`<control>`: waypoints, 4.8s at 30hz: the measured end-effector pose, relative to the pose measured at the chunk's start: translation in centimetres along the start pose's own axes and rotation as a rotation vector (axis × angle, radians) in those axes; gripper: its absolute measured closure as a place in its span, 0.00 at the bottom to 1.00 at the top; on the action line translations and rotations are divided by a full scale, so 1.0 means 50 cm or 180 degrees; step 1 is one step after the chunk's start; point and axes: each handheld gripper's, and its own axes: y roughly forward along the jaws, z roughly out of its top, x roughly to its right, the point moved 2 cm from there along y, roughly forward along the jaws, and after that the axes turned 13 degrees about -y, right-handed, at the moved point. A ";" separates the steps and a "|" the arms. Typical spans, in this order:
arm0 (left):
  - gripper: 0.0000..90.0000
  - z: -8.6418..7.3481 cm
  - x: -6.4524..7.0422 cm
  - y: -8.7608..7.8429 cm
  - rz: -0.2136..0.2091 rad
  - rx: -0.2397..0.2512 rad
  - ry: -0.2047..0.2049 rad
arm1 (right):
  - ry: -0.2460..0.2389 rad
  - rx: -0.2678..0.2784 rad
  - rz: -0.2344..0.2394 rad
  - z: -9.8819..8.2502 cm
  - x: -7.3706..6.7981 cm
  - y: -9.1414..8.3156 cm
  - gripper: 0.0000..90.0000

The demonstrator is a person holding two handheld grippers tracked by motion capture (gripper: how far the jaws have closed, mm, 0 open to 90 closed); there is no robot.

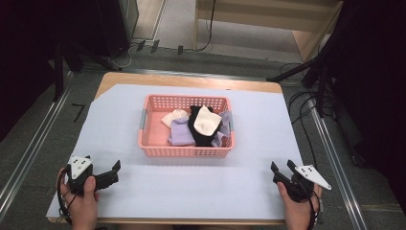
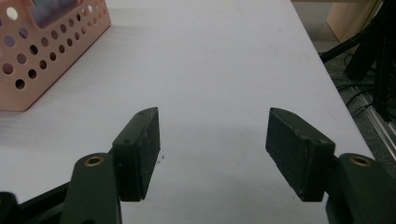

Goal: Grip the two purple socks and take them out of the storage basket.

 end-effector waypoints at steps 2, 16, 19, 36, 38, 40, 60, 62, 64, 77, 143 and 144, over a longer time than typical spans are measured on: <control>0.00 0.000 0.001 0.000 -0.0001 0.0003 0.0003 | 0.0037 0.0014 -0.0029 0.000 0.001 -0.002 0.44; 0.04 -0.002 0.005 0.001 0.0027 0.0030 0.0076 | 0.0049 0.0142 0.0031 0.065 -0.043 -0.016 0.58; 0.04 -0.002 0.005 0.000 0.0030 0.0029 0.0095 | -0.0003 0.0190 0.0059 0.092 -0.062 -0.015 0.60; 0.07 -0.003 0.007 0.000 0.0024 0.0029 0.0109 | -0.0364 0.0229 0.0505 0.214 -0.174 0.032 0.63; 0.07 -0.003 0.007 0.000 0.0024 0.0029 0.0110 | -0.0362 0.0208 0.0530 0.218 -0.181 0.037 0.63; 0.07 -0.003 0.007 0.000 0.0021 0.0026 0.0111 | -0.0412 0.0188 0.0576 0.225 -0.197 0.053 0.65; 0.07 -0.003 0.007 0.001 0.0015 0.0019 0.0111 | -0.0616 -0.0093 0.0694 0.244 -0.262 0.141 0.71; 0.07 -0.003 0.007 0.001 0.0015 0.0018 0.0110 | -0.0616 -0.0137 0.0688 0.244 -0.263 0.147 0.72; 0.07 -0.003 0.007 0.001 0.0018 0.0023 0.0111 | -0.0605 -0.0148 0.0708 0.245 -0.264 0.151 0.72; 0.07 -0.003 0.008 0.001 0.0029 0.0015 0.0122 | -0.0728 -0.0556 0.0698 0.242 -0.280 0.178 0.91; 0.07 -0.004 0.009 0.001 0.0044 0.0021 0.0146 | -0.0003 0.0516 -0.0202 0.190 -0.031 0.098 0.82; 0.07 -0.003 0.009 0.001 0.0051 0.0005 0.0155 | 0.0041 0.0536 -0.0174 0.189 -0.031 0.098 0.77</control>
